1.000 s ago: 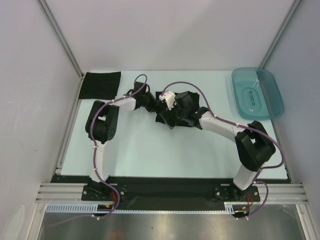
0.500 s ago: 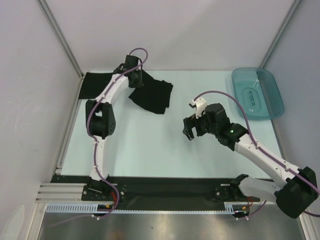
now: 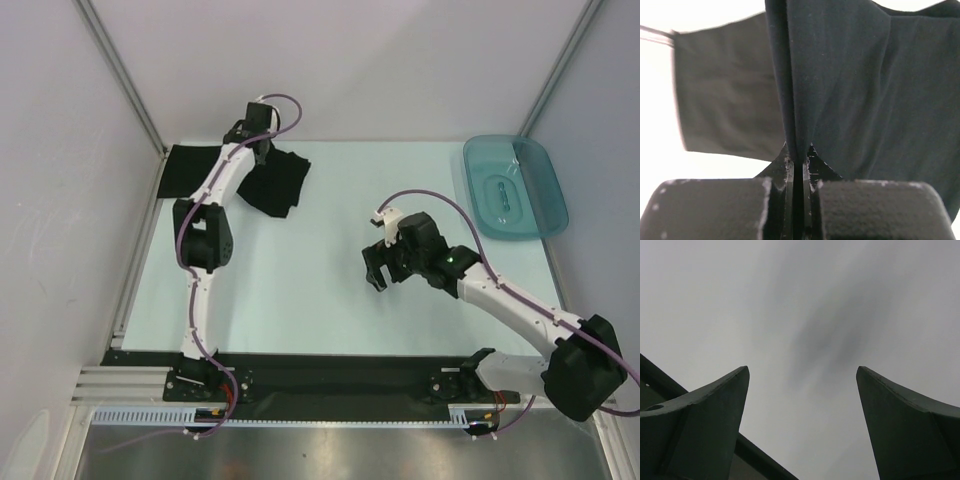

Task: Fold and stack the t-shirts
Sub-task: Neatly place the folded tshirt to the corner

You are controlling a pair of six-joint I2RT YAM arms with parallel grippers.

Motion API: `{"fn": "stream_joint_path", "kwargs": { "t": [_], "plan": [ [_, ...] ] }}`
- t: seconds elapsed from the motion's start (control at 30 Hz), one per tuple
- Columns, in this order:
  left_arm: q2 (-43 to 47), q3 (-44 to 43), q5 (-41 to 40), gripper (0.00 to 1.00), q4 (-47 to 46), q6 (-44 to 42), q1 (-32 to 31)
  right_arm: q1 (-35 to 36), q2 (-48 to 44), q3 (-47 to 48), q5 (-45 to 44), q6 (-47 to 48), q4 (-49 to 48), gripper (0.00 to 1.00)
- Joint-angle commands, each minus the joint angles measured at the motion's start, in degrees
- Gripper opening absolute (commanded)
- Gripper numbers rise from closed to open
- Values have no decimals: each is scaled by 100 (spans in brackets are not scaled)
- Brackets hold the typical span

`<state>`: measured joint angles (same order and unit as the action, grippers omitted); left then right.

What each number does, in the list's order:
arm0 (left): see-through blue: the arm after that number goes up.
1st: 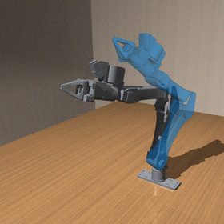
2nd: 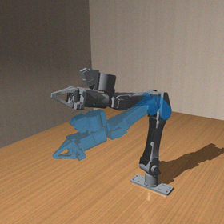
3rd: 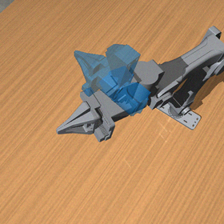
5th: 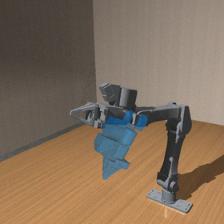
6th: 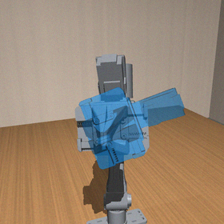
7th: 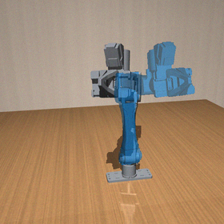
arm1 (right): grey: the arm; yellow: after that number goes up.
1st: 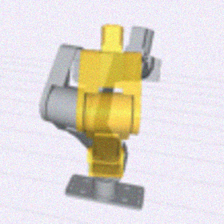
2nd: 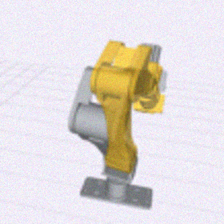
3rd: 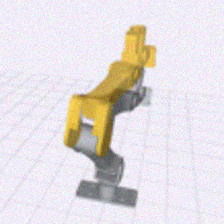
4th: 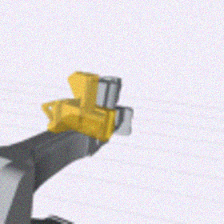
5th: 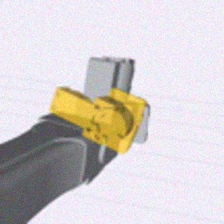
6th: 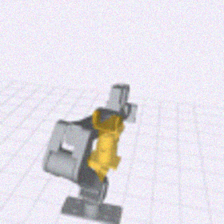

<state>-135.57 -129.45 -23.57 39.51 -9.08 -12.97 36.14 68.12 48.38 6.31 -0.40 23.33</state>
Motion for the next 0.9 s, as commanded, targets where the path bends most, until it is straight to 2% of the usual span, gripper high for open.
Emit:
{"fn": "stream_joint_path", "kwargs": {
  "t": [0.0,0.1,0.7,0.87],
  "plan": [
    [618,-230,-596,0,-759,-1016,154,-107,175,295,-103,14,128,94],
    [681,-230,-341,0,-900,-1043,321,-221,342,382,-33,-82,58,93],
    [1023,-37,-1009,0,-1621,-1438,524,-362,1045,637,187,-162,-145,93],
    [1103,33,-948,0,-1586,-1412,638,-362,1081,646,240,-188,-180,93]
  ]
}}
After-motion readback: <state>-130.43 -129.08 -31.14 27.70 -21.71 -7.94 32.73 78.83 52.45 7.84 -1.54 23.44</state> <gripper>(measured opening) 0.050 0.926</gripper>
